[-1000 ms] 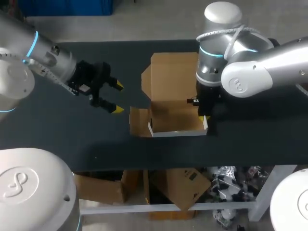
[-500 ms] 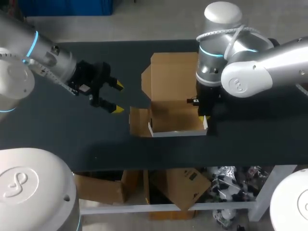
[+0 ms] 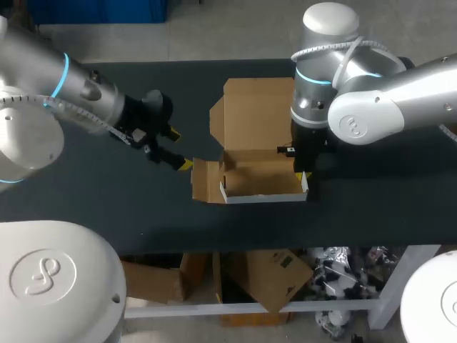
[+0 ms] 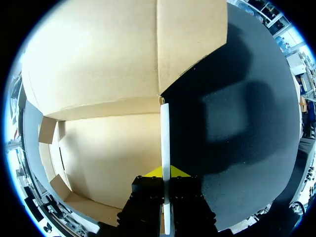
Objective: Assemble the packaging by folding the flat box into shape, placing the metal phone stand inside, and closing the box properly
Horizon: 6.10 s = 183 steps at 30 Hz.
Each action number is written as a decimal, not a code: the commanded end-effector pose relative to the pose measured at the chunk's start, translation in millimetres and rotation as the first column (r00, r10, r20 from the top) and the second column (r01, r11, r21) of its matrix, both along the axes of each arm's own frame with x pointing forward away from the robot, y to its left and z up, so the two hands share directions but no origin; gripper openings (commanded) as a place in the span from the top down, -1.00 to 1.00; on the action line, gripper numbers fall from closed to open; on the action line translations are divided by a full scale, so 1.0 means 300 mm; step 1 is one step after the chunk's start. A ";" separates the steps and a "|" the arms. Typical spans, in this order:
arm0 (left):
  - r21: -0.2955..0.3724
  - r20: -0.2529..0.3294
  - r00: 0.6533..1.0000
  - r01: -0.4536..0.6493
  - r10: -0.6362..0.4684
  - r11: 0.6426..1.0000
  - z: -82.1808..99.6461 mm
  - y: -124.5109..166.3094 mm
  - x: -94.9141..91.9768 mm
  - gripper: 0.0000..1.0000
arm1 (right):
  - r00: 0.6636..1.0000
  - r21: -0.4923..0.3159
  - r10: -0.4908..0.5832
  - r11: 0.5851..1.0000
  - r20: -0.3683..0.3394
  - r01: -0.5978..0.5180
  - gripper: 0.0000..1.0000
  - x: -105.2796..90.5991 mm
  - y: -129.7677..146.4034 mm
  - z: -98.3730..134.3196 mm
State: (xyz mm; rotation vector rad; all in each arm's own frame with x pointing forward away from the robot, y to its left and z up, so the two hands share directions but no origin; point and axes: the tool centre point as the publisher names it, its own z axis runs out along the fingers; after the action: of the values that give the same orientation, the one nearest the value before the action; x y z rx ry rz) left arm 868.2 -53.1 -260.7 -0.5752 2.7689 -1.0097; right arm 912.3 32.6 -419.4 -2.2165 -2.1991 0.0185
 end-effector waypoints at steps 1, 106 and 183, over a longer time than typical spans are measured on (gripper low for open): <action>0.083 -0.043 0.966 -0.252 0.256 0.964 0.012 -0.011 -0.033 -1.00 | 1.000 -0.002 0.000 1.000 -0.002 0.000 1.00 0.001 0.002 0.001; -0.027 -0.748 0.524 -0.638 0.408 0.770 -0.439 -0.124 0.060 0.12 | 1.000 -0.002 0.000 1.000 -0.002 0.000 1.00 0.001 0.002 0.001; 0.327 -0.448 0.394 -0.763 0.803 0.557 -0.303 -0.297 0.066 0.12 | 1.000 -0.002 0.000 1.000 -0.002 0.000 1.00 0.001 0.002 0.001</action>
State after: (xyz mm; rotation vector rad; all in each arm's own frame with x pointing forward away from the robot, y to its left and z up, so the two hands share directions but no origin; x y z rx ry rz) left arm 889.9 -151.9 -354.0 -2.2080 2.2765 -0.4877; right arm 912.3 32.6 -419.4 -2.2161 -2.1986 0.0185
